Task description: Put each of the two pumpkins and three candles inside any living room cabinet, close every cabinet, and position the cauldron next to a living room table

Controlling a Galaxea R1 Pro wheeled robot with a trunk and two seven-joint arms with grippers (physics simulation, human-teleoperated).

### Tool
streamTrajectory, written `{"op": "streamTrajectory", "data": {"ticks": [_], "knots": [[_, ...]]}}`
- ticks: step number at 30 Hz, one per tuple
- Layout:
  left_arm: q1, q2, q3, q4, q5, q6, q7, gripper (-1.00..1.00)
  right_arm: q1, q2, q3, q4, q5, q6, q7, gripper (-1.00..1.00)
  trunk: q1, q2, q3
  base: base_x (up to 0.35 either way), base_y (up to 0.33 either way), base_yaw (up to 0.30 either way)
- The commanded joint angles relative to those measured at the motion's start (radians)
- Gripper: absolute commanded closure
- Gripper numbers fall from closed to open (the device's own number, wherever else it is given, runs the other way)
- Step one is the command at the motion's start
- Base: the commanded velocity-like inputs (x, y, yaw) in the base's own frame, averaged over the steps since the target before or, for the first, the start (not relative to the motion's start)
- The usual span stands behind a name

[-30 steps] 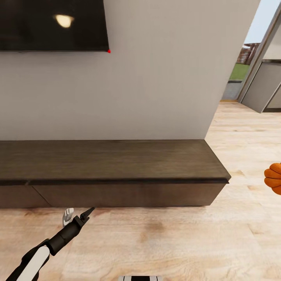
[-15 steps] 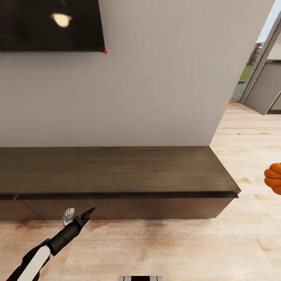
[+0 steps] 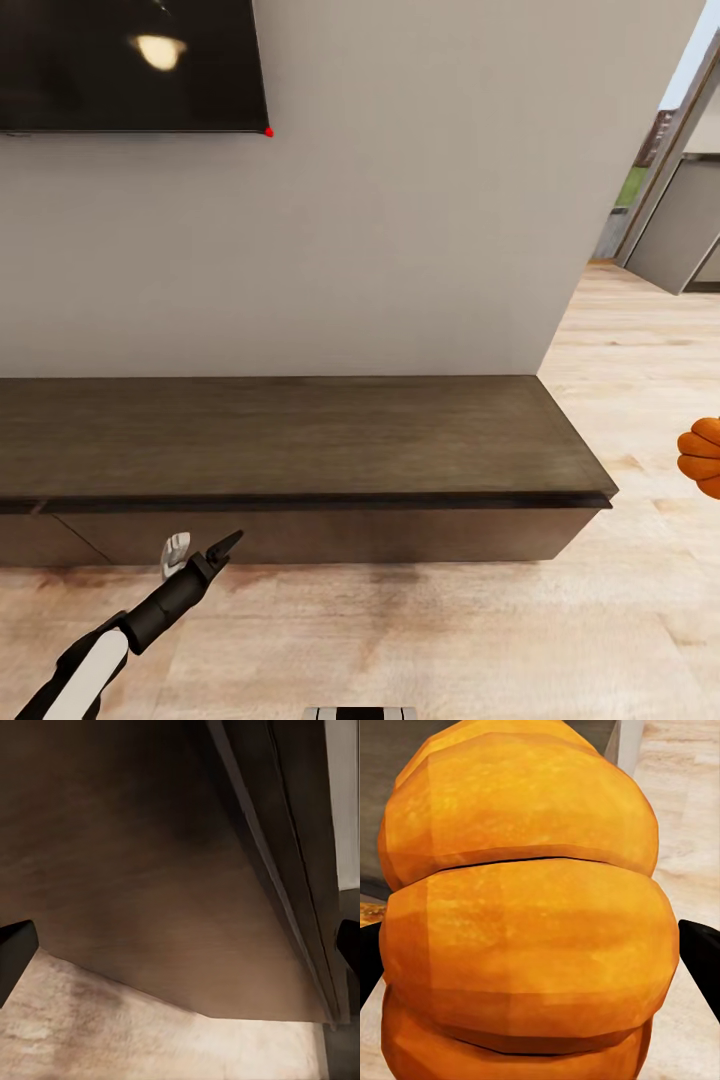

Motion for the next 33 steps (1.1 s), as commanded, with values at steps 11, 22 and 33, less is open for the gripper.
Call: {"op": "streamTrajectory", "data": {"ticks": [11,22,33], "knots": [[-0.009,0.004,-0.068,-0.090,0.007,0.008,0.003,-1.00,-0.001,-0.010,-0.002,0.001,-0.003,0.011,0.003,1.00,0.000,0.000,-0.001,0.000,0.000,0.000],[-0.011,0.006,-0.075,-0.094,0.006,0.009,0.002,-1.00,-0.001,-0.008,-0.001,0.001,-0.003,0.011,0.003,1.00,0.002,-0.001,-0.016,0.000,0.000,0.000],[-0.011,0.006,-0.075,-0.094,0.006,0.010,0.002,-1.00,-0.001,-0.006,0.000,0.001,-0.001,0.011,0.003,1.00,0.006,-0.004,-0.055,0.000,0.000,0.000]]}}
